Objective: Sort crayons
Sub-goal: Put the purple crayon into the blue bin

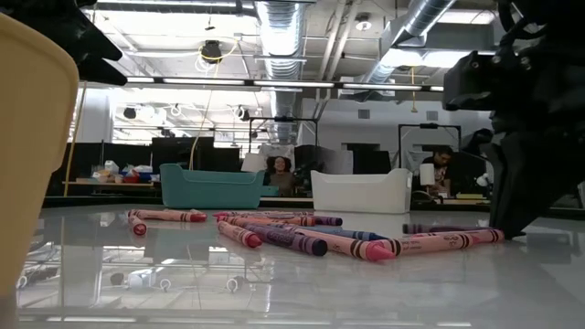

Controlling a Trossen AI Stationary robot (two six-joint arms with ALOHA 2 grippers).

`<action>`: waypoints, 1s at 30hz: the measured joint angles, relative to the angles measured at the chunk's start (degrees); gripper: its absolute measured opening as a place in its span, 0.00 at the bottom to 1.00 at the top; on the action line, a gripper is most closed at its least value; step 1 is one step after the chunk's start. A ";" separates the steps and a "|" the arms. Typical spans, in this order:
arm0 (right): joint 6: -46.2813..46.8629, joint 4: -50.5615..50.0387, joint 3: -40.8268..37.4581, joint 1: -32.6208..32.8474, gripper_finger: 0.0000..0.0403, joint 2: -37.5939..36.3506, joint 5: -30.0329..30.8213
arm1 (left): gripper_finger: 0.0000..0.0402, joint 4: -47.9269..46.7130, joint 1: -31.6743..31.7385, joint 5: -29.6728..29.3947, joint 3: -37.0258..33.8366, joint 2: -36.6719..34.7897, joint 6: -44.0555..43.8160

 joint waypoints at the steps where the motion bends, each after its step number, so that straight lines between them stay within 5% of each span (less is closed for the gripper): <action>1: 0.75 -0.02 0.00 0.00 0.02 0.00 0.35 | 0.57 0.00 0.00 0.02 0.00 0.00 -0.05; 20: -3.64 1.28 4.66 -0.02 0.01 0.26 1.62 | 0.57 0.29 -0.02 1.77 0.00 0.00 -4.73; 30: -4.71 -7.39 10.43 1.15 0.01 0.20 1.52 | 0.57 0.28 -0.02 3.38 0.00 0.00 -6.88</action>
